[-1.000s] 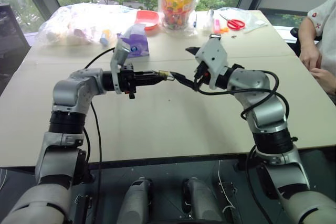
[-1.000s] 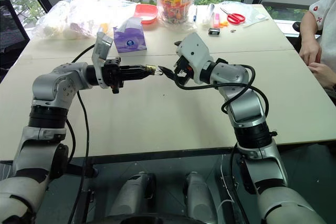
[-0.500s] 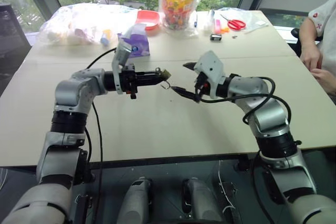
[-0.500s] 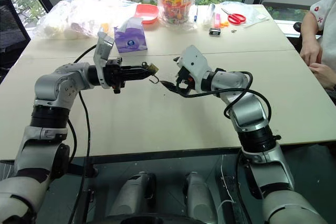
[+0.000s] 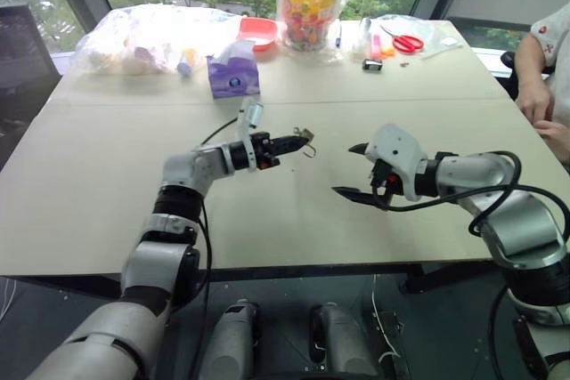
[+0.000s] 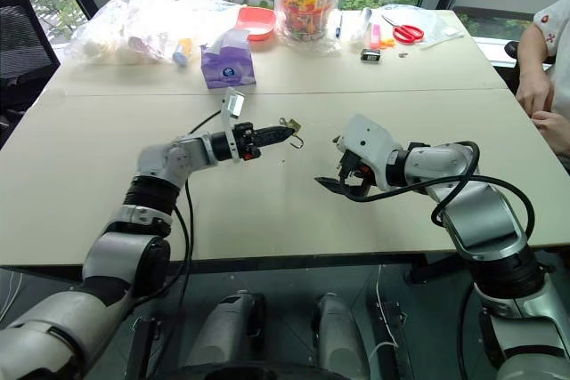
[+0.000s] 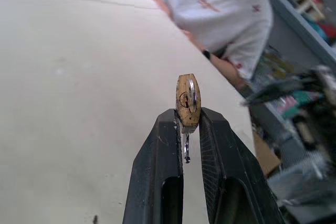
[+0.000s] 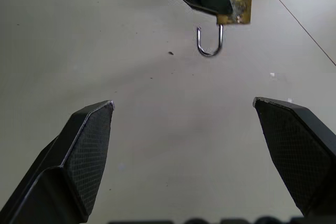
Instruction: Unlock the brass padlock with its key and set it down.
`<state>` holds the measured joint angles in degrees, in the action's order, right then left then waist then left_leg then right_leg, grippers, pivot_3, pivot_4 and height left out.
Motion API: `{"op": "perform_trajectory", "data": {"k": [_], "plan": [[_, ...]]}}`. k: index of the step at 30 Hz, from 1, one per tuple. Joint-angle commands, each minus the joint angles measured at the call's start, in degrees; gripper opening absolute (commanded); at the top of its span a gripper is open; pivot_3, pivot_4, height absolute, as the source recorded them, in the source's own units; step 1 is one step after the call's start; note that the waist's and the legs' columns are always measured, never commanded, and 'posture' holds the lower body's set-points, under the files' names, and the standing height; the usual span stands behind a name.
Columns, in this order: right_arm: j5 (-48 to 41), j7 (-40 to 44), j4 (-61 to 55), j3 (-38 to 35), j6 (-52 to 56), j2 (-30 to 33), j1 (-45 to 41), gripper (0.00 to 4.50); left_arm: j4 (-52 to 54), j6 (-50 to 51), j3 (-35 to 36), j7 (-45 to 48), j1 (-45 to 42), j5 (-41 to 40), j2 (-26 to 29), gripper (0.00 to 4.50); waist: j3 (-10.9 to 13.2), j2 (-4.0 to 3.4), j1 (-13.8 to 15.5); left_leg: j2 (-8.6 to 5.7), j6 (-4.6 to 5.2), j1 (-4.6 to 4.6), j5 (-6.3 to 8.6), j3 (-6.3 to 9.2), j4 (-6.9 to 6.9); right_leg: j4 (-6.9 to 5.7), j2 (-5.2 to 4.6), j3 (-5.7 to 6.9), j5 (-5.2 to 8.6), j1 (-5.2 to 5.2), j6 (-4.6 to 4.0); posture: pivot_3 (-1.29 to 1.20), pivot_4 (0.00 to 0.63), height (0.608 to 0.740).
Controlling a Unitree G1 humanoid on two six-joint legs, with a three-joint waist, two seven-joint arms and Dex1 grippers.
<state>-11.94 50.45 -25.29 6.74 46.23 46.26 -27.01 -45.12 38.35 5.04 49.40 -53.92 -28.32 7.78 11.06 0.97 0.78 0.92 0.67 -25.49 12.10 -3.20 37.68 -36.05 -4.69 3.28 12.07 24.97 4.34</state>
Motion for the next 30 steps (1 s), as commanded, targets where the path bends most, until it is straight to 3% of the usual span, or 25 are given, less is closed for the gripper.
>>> {"op": "perform_trajectory", "data": {"k": [1, 5, 19, 20, 26, 27, 30], "plan": [[1.45, -2.74, -2.58, 0.73, 4.53, 1.41, -0.98, 4.45, -8.10, -4.47, 4.15, -8.78, -3.77, 0.37, -4.59, 0.00, 0.00, 0.00, 0.02, 0.00, 0.05, -0.01, 0.04, 0.00, 0.07, 0.00, 0.00, 0.00, 0.00, -0.01, 0.00, 0.00, 0.150, 0.740], [0.96, -5.50, -2.33, 0.76, 7.29, -0.53, -1.99, 4.45, -16.69, -7.03, 9.94, -16.73, -7.55, -1.05, -7.02, 0.00, 0.01, 0.02, -0.11, 0.01, 0.19, -0.06, 0.13, -0.02, 0.20, 0.00, -0.04, 0.01, -0.01, -0.03, 0.03, 0.00, 0.150, 0.740], [1.17, -7.41, -0.52, 2.32, 6.46, -1.33, -2.59, 4.45, -14.98, -3.71, 10.42, -13.32, -7.15, 1.54, -4.05, 0.00, 0.01, 0.02, -0.03, 0.01, 0.20, -0.08, 0.15, -0.06, 0.21, 0.03, -0.07, 0.03, 0.00, -0.04, 0.00, 0.00, 0.150, 0.740], [1.24, -7.47, -0.23, 2.57, 6.18, -1.44, -2.74, 4.50, -14.88, -3.76, 10.62, -13.67, -7.07, 1.51, -4.03, 1.00, 0.01, 0.02, -0.03, 0.01, 0.20, -0.08, 0.15, -0.06, 0.22, 0.03, -0.08, 0.03, 0.00, -0.04, 0.00, 0.00, 0.150, 0.740], [1.26, -7.54, 0.78, 3.58, 5.07, -1.76, -3.37, 4.50, -13.19, -2.73, 10.47, -14.07, -6.31, 1.62, -4.13, 3.56, 0.01, 0.02, -0.05, 0.00, 0.20, -0.08, 0.15, -0.07, 0.22, 0.03, -0.08, 0.03, -0.01, -0.05, 0.00, 0.00, 0.150, 0.740], [1.24, -7.49, 0.84, 3.69, 4.98, -1.76, -3.42, 4.50, -12.59, -2.33, 10.13, -14.38, -6.10, 1.94, -3.96, 3.89, 0.01, 0.02, -0.05, 0.00, 0.20, -0.06, 0.15, -0.07, 0.23, 0.03, -0.08, 0.03, -0.01, -0.06, -0.01, 0.00, 0.150, 0.740], [1.17, -7.51, 0.52, 3.82, 5.08, -1.72, -3.36, 4.50, -8.63, -0.47, 8.67, -14.83, -4.47, 3.04, -2.39, 3.89, 0.01, 0.02, -0.12, 0.01, 0.20, -0.02, 0.15, -0.07, 0.24, 0.03, -0.08, 0.03, 0.01, -0.10, -0.04, 0.00, 0.150, 0.740]]}}
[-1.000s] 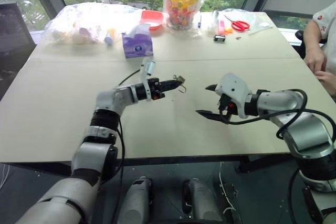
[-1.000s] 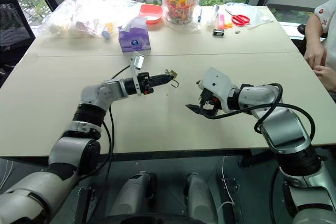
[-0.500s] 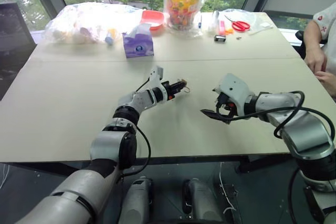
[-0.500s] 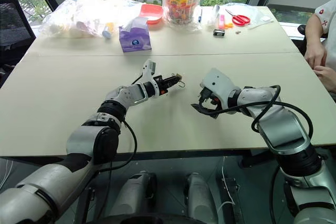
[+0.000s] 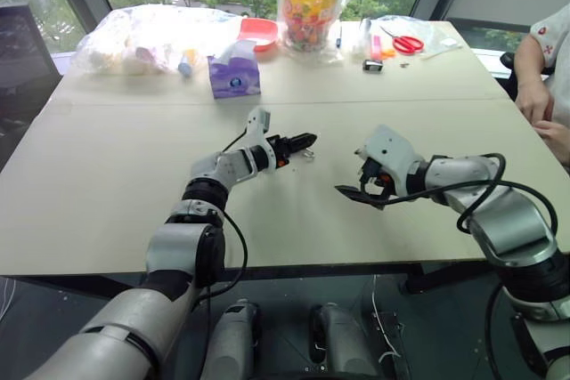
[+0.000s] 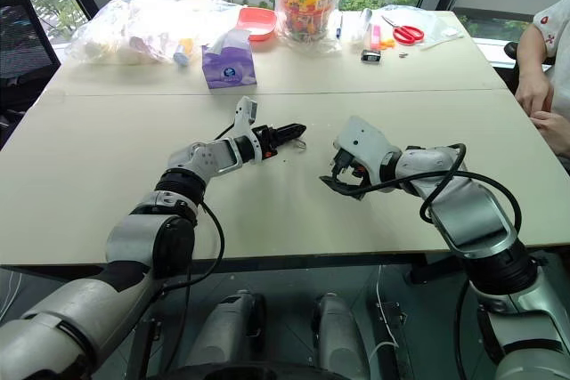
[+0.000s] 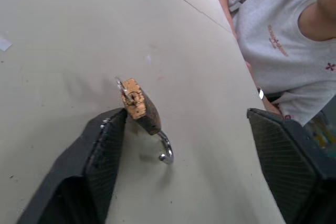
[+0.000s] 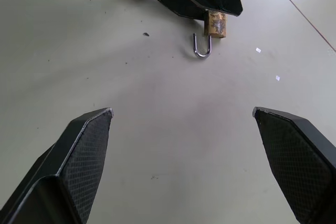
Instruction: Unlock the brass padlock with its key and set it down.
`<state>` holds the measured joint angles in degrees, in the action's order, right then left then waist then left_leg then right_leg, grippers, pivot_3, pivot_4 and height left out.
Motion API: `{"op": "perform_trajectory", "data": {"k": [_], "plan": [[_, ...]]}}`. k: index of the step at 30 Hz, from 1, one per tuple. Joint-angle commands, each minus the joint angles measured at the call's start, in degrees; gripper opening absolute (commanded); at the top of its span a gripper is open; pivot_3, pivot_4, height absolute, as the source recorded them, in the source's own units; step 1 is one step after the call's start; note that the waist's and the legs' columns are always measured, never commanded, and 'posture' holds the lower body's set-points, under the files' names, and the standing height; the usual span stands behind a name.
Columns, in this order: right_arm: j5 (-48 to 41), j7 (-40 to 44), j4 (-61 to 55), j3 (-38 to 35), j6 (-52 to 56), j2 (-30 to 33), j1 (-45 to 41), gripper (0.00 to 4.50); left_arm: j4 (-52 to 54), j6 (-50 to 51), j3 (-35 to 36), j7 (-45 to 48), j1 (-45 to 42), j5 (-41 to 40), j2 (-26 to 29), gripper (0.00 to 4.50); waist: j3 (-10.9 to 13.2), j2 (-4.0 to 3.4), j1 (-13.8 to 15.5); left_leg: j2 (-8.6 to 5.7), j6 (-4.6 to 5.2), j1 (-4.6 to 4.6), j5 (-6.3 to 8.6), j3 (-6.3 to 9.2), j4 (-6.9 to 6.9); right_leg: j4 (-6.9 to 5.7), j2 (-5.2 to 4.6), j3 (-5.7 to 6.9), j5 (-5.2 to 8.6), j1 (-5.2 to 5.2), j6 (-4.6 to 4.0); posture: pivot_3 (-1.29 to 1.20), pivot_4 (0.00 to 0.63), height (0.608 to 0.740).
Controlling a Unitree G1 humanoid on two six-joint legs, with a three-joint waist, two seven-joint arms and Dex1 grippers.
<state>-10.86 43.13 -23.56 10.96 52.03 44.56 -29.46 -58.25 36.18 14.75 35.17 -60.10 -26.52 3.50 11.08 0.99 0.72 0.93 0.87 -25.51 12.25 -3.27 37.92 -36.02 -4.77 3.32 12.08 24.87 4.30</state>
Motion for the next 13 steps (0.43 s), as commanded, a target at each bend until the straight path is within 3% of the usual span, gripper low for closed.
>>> {"op": "perform_trajectory", "data": {"k": [1, 6, 13], "plan": [[0.03, -0.19, -1.43, -0.47, -0.61, 0.04, -0.81, 4.50, 6.47, 2.48, -1.58, -0.56, 2.53, 1.50, 2.53, 3.89, 0.00, 0.00, -0.17, 0.00, 0.00, 0.00, 0.00, 0.00, 0.00, 0.00, 0.00, 0.00, 0.00, 0.00, 0.00, 0.00, 0.150, 0.740], [-1.15, -0.98, -2.33, -3.91, -0.45, -0.05, 1.73, 4.50, 38.75, 8.58, -8.16, 2.16, 16.11, 3.06, 13.88, 3.89, 0.00, -0.01, -1.69, 0.07, 0.00, 0.07, 0.01, -0.03, -0.22, -0.02, 0.03, -0.07, -0.01, 0.08, 0.02, 0.00, 0.150, 0.740], [-2.37, -4.16, -1.32, -7.88, -1.46, -3.73, 3.54, 4.50, 60.48, 9.42, -9.65, 0.57, 28.62, 3.29, 20.53, 3.89, -0.02, -0.04, 0.02, -0.03, -0.11, 0.08, -0.03, -0.02, -0.37, 0.19, -0.32, -0.04, 0.04, 0.04, -0.11, 0.00, 0.150, 0.740]]}}
